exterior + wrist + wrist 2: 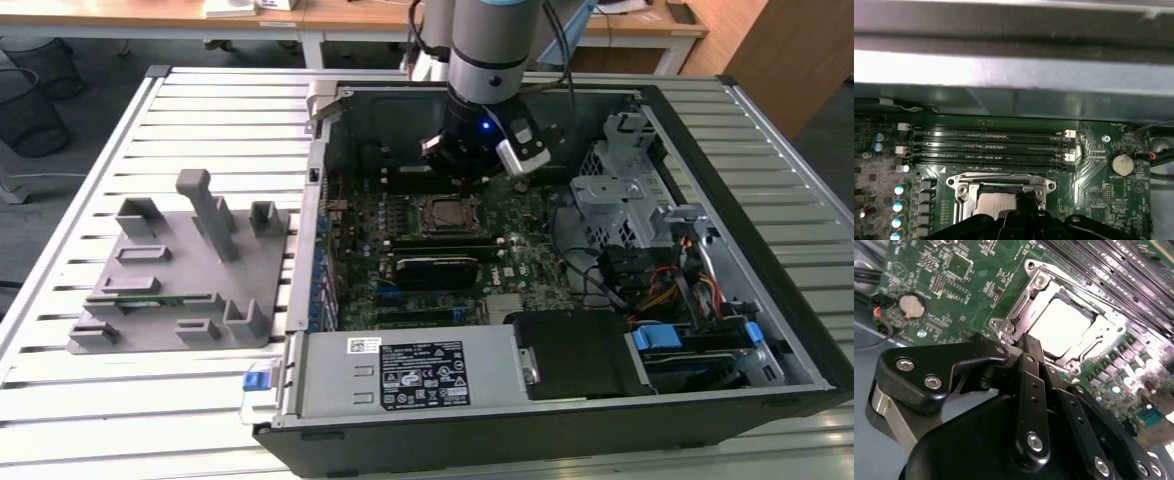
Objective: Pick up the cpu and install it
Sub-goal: 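Install the second cpu locking lever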
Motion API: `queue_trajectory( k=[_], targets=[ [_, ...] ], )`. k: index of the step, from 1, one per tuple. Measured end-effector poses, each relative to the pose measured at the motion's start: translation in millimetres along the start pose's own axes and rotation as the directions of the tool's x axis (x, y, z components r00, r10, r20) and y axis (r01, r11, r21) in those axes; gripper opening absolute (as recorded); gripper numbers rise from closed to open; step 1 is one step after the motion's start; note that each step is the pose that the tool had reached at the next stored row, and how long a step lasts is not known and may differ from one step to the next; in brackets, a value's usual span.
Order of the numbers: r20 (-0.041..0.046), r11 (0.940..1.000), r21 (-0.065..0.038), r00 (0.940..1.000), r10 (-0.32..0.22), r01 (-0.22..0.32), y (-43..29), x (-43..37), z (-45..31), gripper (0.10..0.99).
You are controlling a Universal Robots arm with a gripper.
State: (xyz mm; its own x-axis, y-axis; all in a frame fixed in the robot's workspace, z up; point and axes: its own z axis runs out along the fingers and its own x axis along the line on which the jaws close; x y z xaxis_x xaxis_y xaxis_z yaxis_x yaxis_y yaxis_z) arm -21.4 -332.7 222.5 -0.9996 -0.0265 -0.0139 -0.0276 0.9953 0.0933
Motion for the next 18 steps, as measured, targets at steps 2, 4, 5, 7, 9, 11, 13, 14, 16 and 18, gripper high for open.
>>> queue_trajectory(
  k=[2,4,5,7,9,11,13,14,16,18],
  targets=[
    [0.0000,1.0000,0.000,1.0000,0.000,0.000,0.3,-0.1,-4.7,0.106],
    [0.0001,1.0000,0.000,1.0000,0.000,0.000,-1.5,0.0,-5.3,0.106],
    [0.0000,1.0000,0.000,1.0000,0.000,0.000,-3.3,0.0,-5.5,0.106],
    [0.0000,1.0000,0.000,1.0000,0.000,0.000,-7.9,0.1,-6.0,0.106],
    [0.0000,1.0000,0.000,1.0000,0.000,0.000,-13.2,0.3,-6.4,0.106],
    [0.0000,1.0000,0.000,1.0000,0.000,0.000,-18.7,0.4,-7.0,0.106],
    [0.0000,1.0000,0.000,1.0000,0.000,0.000,-23.0,0.5,-7.4,0.106],
    [0.0000,1.0000,0.000,1.0000,0.000,0.000,-24.0,0.5,-7.7,0.106],
    [-0.0001,1.0000,0.000,1.0000,0.000,0.000,-24.6,0.6,-11.5,0.106],
    [0.0000,1.0000,0.000,1.0000,0.000,0.000,-24.3,0.5,-18.6,0.106]
  ],
)
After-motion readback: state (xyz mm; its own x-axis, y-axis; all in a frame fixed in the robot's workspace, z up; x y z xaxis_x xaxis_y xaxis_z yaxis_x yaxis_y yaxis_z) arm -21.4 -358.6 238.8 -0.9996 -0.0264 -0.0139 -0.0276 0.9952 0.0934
